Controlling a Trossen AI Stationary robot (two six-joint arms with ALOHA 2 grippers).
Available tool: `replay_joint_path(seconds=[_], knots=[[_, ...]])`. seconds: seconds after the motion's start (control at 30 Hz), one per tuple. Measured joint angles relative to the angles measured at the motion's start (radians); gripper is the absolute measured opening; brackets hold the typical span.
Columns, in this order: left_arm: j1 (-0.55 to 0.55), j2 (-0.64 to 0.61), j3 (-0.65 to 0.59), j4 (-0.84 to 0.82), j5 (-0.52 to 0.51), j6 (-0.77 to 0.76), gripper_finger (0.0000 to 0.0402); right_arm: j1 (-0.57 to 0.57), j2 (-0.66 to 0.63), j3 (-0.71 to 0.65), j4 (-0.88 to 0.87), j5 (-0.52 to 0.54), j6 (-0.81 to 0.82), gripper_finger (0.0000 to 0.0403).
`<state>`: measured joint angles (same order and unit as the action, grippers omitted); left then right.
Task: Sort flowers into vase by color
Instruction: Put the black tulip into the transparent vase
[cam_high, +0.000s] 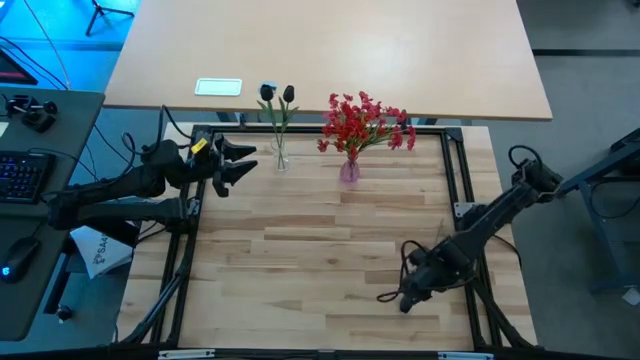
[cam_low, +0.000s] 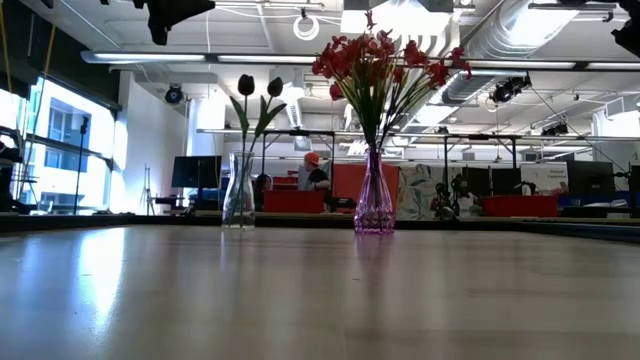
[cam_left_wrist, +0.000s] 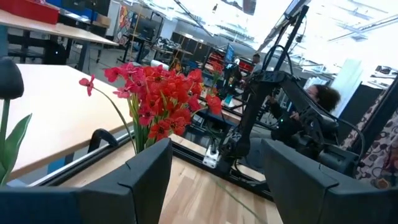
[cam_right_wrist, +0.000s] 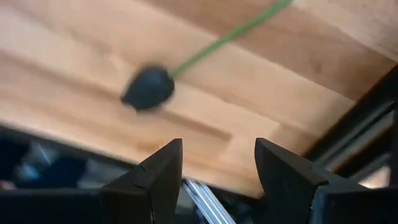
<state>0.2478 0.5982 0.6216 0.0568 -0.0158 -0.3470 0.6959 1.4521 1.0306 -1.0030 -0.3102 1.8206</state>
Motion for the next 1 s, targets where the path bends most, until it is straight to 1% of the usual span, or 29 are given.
replay_joint_path(seconds=[0.1, 0.2, 0.4, 0.47, 0.57, 0.7, 0.9, 1.0], knots=[[0.0, 0.0, 0.0, 0.0, 0.0, 0.0, 0.0232, 0.021, 0.0, 0.0, 0.009, 0.102, 0.124, 0.0195], [0.0, 0.0, 0.0, 0.0, 0.0, 0.0, 0.0232, 0.041, 0.0, 0.0, 0.026, 0.186, 0.202, 0.0195], [0.0, 0.0, 0.0, -0.001, 0.0, 0.0, 0.0232, 0.087, -0.001, -0.012, 0.039, 0.279, 0.362, 0.0194], [0.0, 0.0, 0.0, -0.003, 0.0, 0.0, 0.0232, 0.101, -0.001, -0.048, 0.092, 0.282, 0.412, 0.0194], [0.0, 0.0, 0.0, -0.007, 0.001, 0.0, 0.0232, 0.115, -0.001, -0.128, 0.238, 0.279, 0.46, 0.0194], [0.0, 0.0, 0.0, -0.007, 0.004, 0.0, 0.0232, 0.111, -0.001, -0.203, 0.357, 0.279, 0.468, 0.0194], [0.0, 0.0, 0.0, -0.007, 0.004, -0.018, 0.0232, 0.087, -0.001, -0.229, 0.344, 0.322, 0.461, 0.0194], [0.0, 0.0, 0.0, -0.007, 0.004, -0.018, 0.0232, 0.074, -0.001, -0.229, 0.328, 0.325, 0.455, 0.0194]])
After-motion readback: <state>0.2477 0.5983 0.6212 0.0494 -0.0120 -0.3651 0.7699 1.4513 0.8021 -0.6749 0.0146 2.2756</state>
